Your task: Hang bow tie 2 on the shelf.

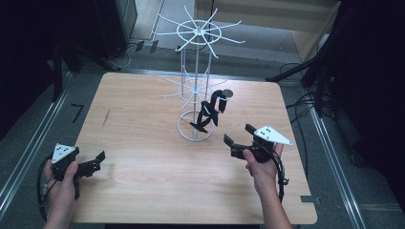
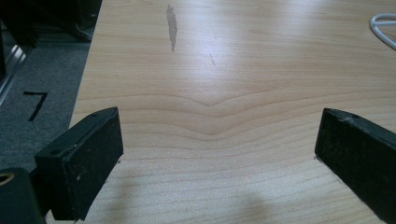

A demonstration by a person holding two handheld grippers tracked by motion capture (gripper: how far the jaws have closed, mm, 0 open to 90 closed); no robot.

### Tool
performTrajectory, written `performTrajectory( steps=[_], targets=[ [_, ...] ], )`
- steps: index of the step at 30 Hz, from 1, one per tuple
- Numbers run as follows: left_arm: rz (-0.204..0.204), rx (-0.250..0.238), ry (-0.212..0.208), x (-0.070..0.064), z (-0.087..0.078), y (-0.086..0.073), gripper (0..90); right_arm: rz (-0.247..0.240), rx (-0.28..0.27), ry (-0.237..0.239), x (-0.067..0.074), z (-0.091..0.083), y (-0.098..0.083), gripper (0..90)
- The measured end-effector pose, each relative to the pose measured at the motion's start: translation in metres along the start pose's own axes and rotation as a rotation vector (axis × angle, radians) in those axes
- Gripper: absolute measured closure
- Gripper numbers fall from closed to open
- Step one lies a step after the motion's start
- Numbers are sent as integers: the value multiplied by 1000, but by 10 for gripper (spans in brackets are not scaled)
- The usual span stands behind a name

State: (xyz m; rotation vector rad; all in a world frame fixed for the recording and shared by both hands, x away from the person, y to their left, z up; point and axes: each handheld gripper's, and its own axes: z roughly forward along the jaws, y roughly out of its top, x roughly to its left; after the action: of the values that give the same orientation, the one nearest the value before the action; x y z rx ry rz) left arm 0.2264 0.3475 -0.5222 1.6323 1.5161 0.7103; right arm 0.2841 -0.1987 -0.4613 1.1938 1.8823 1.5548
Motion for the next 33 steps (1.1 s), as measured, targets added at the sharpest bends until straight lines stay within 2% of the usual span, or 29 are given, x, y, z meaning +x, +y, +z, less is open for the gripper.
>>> performTrajectory(
  steps=[33],
  targets=[
    [3, 3, 1, -1, 1, 0, 14, 88, 24, -102, -49, -52, -47, 76]
  ],
)
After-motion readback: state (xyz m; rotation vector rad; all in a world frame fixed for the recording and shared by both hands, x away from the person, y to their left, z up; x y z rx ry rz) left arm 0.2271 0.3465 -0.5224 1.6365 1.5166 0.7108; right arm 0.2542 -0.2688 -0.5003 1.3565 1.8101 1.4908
